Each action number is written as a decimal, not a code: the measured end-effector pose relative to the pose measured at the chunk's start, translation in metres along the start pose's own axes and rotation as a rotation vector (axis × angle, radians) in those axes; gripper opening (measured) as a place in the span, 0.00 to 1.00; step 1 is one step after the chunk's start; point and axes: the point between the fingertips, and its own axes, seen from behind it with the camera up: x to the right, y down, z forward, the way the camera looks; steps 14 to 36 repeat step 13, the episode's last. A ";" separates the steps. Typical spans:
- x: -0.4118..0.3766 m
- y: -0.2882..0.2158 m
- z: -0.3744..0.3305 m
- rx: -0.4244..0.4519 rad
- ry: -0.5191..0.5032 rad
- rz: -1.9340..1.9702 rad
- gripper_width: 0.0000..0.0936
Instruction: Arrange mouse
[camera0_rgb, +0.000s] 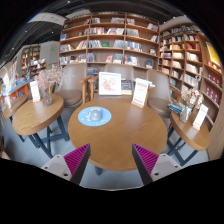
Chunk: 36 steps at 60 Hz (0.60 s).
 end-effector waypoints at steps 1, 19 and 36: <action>0.000 0.001 -0.001 0.000 -0.001 0.001 0.91; 0.011 0.006 -0.011 0.010 0.016 0.009 0.91; 0.011 0.006 -0.011 0.010 0.016 0.009 0.91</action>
